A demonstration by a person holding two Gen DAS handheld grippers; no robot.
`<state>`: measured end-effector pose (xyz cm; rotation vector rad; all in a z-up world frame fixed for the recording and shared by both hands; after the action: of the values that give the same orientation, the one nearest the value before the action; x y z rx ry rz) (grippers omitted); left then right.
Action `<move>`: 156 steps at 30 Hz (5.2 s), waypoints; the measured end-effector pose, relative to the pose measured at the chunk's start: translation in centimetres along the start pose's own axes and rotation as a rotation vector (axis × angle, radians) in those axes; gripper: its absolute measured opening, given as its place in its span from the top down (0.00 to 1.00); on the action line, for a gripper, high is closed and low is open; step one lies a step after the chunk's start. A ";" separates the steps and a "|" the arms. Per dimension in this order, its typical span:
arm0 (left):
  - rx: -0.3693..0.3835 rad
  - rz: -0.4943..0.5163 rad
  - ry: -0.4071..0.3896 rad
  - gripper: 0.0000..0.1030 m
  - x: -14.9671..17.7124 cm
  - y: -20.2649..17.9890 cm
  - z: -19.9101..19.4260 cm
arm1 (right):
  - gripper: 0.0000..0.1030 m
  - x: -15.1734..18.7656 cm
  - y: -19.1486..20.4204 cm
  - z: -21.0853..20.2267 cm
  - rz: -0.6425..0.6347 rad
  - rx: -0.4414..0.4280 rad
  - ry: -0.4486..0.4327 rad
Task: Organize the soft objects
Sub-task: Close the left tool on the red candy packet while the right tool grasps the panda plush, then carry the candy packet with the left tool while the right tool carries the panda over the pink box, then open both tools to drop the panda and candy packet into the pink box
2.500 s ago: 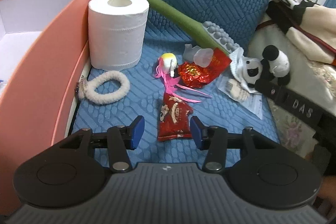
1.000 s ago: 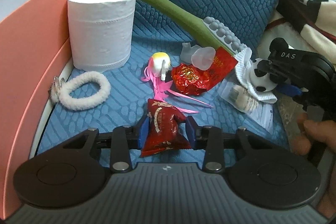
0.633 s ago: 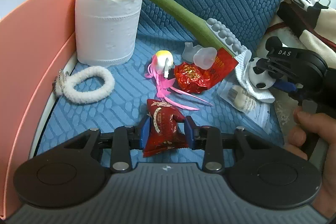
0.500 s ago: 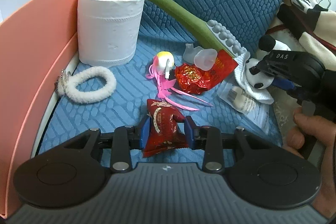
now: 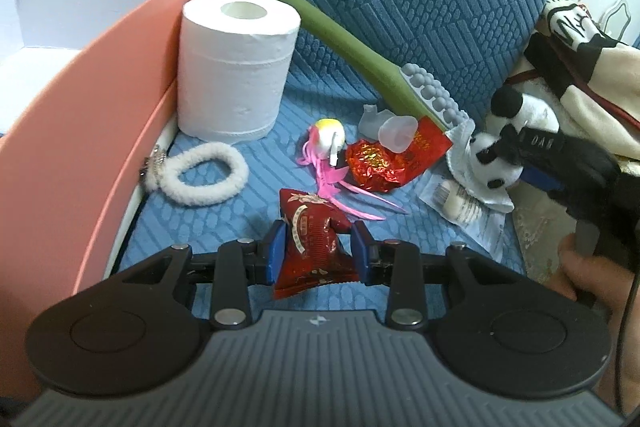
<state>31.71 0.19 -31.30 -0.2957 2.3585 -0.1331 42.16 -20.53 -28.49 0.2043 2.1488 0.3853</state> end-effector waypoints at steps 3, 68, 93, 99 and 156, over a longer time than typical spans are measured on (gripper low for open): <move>0.002 -0.008 0.003 0.61 0.1 0.4 -0.4 | 0.62 1.0 0.5 -0.2 -0.021 -0.009 0.020; 0.072 0.264 -0.017 0.61 -7.2 5.0 -15.5 | 0.62 1.6 14.2 -18.7 -0.174 -0.245 0.231; 0.005 0.133 -0.065 0.61 -11.8 19.4 -20.2 | 0.62 6.0 29.5 -18.1 -0.308 -0.369 0.329; -0.011 0.088 -0.004 0.61 -10.0 23.9 -18.5 | 0.62 10.2 31.4 -15.9 -0.347 -0.350 0.425; 0.093 0.136 -0.103 0.47 -7.6 11.2 -23.1 | 0.62 3.0 19.5 -22.3 -0.240 -0.323 0.219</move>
<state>19.02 13.21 -11.59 -0.0948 2.2544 -0.1577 22.14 -5.73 -12.10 -0.2887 2.2532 0.6279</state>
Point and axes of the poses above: each gripper's, at about its wrist camera, not at the fingertips, and z roughly the way its jaws point, y to its left, x to its underside, the point moved 10 cm from there along z, roughly the way its jaws point, and after that the axes turned 7 degrees about z, right-handed, at the moved point
